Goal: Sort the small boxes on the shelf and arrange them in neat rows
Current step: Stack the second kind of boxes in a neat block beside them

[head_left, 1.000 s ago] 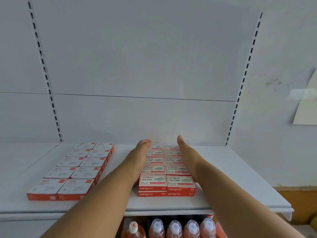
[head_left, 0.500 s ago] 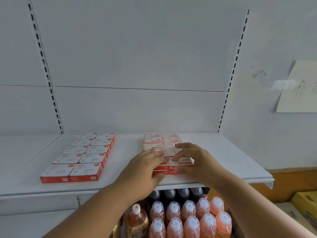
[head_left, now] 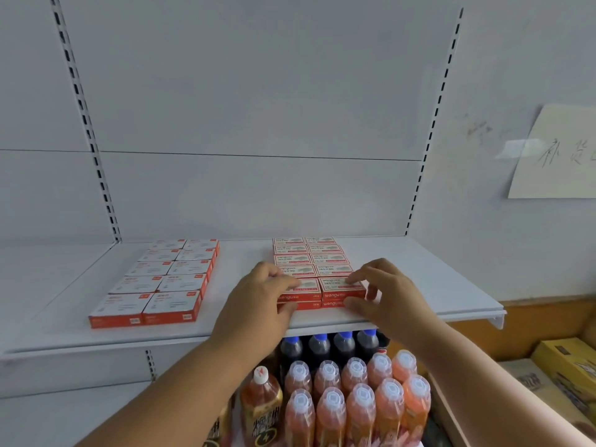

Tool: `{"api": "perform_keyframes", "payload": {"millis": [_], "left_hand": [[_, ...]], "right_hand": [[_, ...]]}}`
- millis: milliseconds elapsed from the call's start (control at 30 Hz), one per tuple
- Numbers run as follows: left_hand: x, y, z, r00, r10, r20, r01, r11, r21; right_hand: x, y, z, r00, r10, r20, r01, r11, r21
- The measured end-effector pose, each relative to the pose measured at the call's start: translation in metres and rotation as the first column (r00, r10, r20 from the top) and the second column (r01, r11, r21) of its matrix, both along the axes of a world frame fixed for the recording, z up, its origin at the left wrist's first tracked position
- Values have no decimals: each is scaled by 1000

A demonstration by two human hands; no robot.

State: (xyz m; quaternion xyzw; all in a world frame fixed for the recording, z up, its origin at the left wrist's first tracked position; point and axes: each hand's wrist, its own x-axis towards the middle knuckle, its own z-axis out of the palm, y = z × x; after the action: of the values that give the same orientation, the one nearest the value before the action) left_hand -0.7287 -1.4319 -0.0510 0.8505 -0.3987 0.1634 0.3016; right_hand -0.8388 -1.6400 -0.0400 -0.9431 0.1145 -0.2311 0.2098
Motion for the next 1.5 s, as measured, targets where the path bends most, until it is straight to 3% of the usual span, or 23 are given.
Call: {"api": "perform_keyframes", "payload": {"millis": [500, 933, 1100, 1267, 1500], "left_hand": [[-3, -4, -2, 999, 4, -47, -6, 999, -37], [-2, -4, 4, 992, -3, -128, -2, 999, -33], [-1, 2, 11, 982, 2, -188, -18, 996, -83], [1, 6, 15, 974, 21, -223, -35, 997, -62], [-3, 1, 15, 971, 71, -226, -89, 994, -67]], "right_hand": [[6, -2, 2, 1000, -17, -4, 17, 995, 96], [5, -2, 1, 1000, 3, 3, -3, 996, 88], [3, -3, 9, 999, -28, 24, 23, 982, 189], [-1, -11, 8, 1000, 6, -3, -6, 992, 122], [0, -14, 1, 996, 42, 76, -53, 986, 156]]}}
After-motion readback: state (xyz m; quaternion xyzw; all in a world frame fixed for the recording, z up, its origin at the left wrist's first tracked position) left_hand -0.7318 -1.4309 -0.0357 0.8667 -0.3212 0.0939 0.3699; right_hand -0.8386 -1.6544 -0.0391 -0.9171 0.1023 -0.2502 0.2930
